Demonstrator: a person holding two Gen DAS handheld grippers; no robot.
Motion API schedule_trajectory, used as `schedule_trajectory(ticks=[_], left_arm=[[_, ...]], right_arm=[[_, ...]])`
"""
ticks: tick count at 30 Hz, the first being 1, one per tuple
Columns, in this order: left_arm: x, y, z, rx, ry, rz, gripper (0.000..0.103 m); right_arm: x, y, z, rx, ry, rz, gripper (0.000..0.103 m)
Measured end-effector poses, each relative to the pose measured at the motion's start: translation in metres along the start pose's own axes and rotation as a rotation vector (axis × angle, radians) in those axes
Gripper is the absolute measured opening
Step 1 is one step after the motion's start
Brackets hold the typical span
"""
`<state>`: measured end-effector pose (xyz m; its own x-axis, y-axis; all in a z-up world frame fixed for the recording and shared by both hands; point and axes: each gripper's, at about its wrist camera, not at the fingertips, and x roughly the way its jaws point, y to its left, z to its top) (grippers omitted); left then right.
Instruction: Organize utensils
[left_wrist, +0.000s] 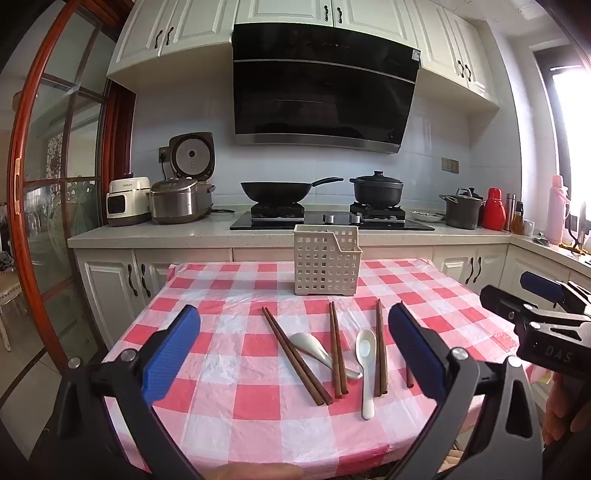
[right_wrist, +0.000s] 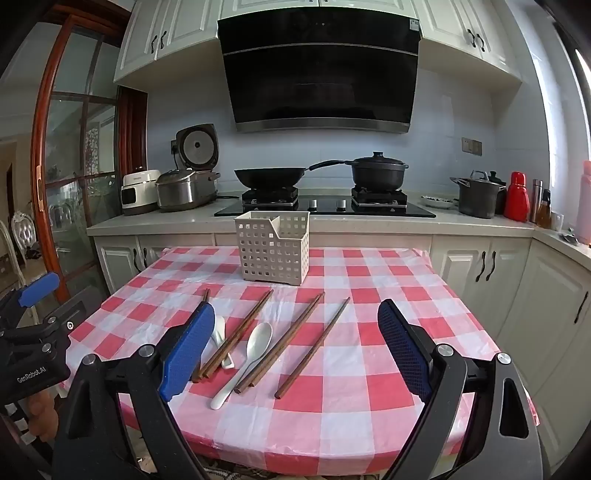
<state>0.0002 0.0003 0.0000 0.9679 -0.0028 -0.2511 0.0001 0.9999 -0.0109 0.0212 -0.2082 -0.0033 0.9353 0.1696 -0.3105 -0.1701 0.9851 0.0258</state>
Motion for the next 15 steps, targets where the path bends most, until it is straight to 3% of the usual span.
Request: schedule_trajectory(ticks=[15], left_arm=[[-0.0006, 0.0015, -0.0001, -0.001, -0.002, -0.003, 0.098]], right_arm=[[0.0044, -0.004, -0.0016, 0.021, 0.028, 0.028, 0.084]])
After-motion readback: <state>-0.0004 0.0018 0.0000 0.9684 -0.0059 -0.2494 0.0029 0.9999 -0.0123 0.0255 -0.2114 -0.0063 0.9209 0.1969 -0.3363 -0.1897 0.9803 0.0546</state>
